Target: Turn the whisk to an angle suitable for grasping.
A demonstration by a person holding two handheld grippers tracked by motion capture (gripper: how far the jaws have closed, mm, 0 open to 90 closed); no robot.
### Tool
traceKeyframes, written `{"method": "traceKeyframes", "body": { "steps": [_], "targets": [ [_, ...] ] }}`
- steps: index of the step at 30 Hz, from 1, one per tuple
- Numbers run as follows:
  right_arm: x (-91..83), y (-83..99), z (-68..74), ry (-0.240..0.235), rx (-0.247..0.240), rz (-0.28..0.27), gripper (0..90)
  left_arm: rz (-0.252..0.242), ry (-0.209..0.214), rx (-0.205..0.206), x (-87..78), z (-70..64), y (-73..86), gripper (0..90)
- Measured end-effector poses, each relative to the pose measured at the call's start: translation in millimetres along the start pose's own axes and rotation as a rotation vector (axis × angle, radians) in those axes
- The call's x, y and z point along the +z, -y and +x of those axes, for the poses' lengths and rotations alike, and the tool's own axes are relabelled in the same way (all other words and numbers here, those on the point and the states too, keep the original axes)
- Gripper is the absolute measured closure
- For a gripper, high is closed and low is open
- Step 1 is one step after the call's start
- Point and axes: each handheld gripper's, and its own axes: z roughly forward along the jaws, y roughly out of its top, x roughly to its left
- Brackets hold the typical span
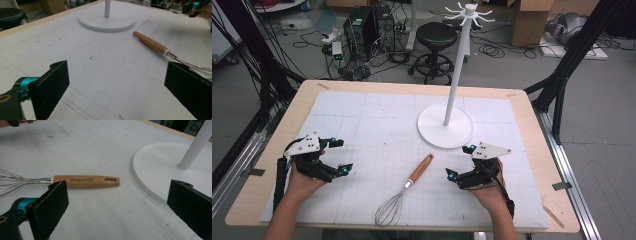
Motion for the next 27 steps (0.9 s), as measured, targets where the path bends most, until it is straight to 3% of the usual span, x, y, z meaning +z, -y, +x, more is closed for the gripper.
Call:
{"method": "traceKeyframes", "body": {
  "steps": [13, 24, 27],
  "targets": [
    [-1.8, 2.7, 2.9, 0.028, -0.001, 0.019, 2.7, -0.01, 0.005, -0.005, 0.3, -0.7, -0.2, 6.5],
    [1.8, 3.0, 5.0, 0.024, -0.005, 0.033, 3.0, -0.003, 0.0, -0.003, 1.0, -0.4, 0.1, 6.5],
    [1.2, 2.8, 5.2, 0.016, -0.012, 0.035, 6.6, 0.0, 0.0, -0.005, 0.9, -0.2, 0.3, 6.5]
  ]
}}
